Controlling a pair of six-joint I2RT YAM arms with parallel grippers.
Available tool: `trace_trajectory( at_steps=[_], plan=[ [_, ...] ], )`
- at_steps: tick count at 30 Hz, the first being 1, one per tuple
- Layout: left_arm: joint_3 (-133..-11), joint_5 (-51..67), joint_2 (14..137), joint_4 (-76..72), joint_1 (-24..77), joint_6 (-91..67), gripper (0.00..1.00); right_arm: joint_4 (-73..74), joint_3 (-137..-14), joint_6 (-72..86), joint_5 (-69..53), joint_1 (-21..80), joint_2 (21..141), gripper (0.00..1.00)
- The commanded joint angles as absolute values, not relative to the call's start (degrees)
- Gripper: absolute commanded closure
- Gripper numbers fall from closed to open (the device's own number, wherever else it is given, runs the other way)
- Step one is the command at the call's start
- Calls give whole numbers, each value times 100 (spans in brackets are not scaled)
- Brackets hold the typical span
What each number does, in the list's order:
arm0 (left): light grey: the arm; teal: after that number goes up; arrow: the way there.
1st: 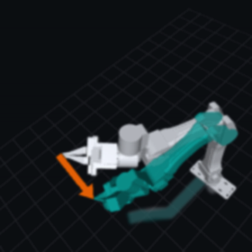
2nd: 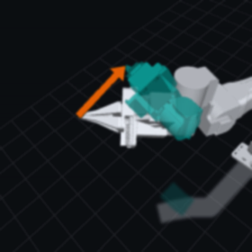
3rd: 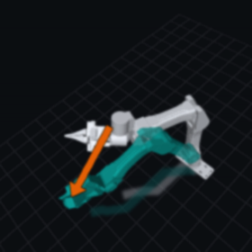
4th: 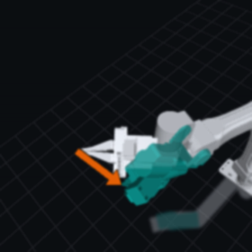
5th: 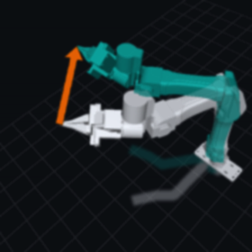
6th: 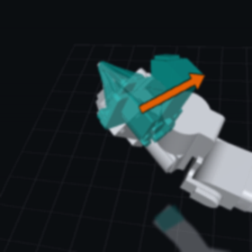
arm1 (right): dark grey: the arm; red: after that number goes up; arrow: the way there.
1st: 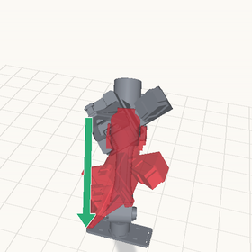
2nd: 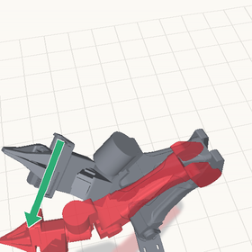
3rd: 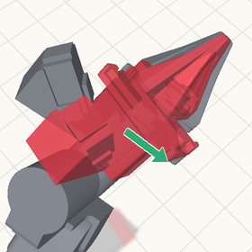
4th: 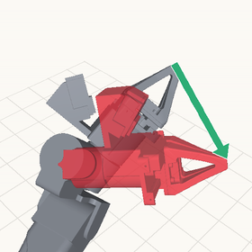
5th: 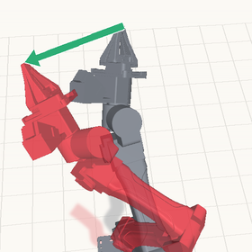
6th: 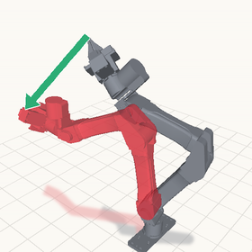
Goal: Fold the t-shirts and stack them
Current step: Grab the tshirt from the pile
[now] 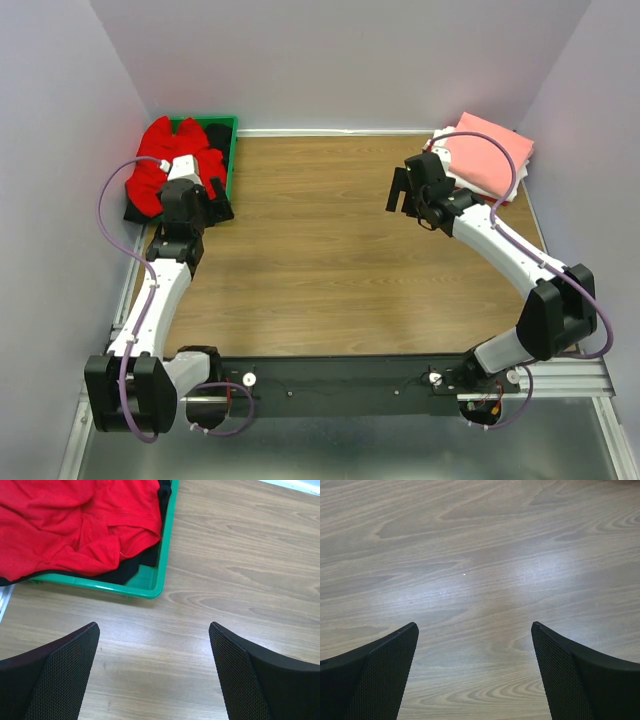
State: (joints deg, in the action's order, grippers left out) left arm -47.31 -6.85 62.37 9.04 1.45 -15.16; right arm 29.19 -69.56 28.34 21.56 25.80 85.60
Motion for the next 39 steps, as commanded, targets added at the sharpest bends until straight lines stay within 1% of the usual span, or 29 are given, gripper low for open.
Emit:
trace_trajectory(
  at_steps=[1,6,10,12,15,19,26,33,37,38,39],
  plan=[
    [-4720,-949,6144,809,123,-1539,3,2725,-6944,2751,2232,2558,8332,0],
    [-4877,-826,6406,721,106,-1310,2,2672,-6759,2847,2285,2558,8060,0],
    [-5448,-808,7283,852,53,-1240,2,2672,-6452,3119,2172,2558,7832,0],
    [-5940,-888,7645,905,18,-1152,2,2654,-6346,3216,2118,2558,7735,0],
    [-6678,-1045,8670,914,-315,-898,2,2628,-6153,3340,2118,2558,7585,0],
    [-7836,-1142,9719,1142,-693,-695,2,2619,-5968,3357,2144,2558,7410,0],
    [-9296,-1617,11283,1564,-870,-352,3,2619,-5792,3480,2285,2558,7216,0],
    [-10554,-1872,12707,1907,-914,-334,4,2619,-5897,3507,2224,2558,7400,0],
    [-11065,-2065,13112,2039,-975,-422,8,2619,-5977,3533,2189,2558,7506,0],
    [-11161,-2057,13174,2039,-984,-431,16,2619,-5994,3533,2188,2558,7541,0],
    [-11197,-2048,13210,2030,-993,-422,19,2619,-6003,3533,2197,2558,7567,0]
  ],
)
